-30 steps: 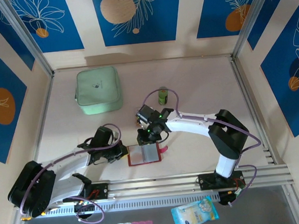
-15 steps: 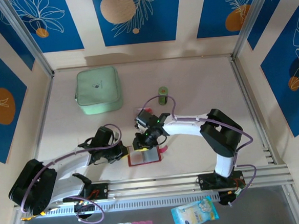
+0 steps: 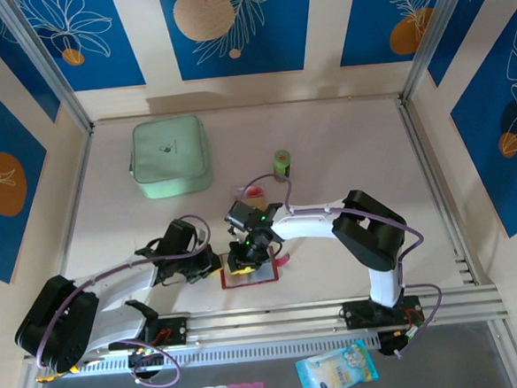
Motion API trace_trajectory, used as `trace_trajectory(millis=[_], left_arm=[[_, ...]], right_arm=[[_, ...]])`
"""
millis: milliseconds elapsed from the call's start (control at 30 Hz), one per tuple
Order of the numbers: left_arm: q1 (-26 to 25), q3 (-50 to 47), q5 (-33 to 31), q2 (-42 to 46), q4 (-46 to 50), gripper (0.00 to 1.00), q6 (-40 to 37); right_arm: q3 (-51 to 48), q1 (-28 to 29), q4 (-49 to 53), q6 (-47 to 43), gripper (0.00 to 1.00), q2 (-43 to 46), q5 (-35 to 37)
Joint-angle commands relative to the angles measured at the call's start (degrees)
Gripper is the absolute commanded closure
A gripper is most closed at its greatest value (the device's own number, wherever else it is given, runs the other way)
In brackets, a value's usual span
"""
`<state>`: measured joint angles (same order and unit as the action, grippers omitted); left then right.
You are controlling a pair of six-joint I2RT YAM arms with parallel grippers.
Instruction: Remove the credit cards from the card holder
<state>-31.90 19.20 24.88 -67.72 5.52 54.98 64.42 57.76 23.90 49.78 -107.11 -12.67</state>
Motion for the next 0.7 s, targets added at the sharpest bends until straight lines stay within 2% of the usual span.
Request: trace_trajectory(millis=[0,367,667], left_arm=[[-0.4,-0.4,-1.2,-0.7,2.3,0.99,-1.6],[-0.4,-0.3,-1.2,-1.1,2.5,0.99,-2.0],[-0.4,0.8,-1.1,-1.2,2.7,0.99,-2.4]], right_arm=[[0.7,0.2,4.2,0.3,0.74,-0.2,2.4],[-2.2,-1.2,2.9,-0.1,0.74,2.3,1.6],[-7.0,-3.5,-3.1,0.6,0.74,4.7,-2.5]])
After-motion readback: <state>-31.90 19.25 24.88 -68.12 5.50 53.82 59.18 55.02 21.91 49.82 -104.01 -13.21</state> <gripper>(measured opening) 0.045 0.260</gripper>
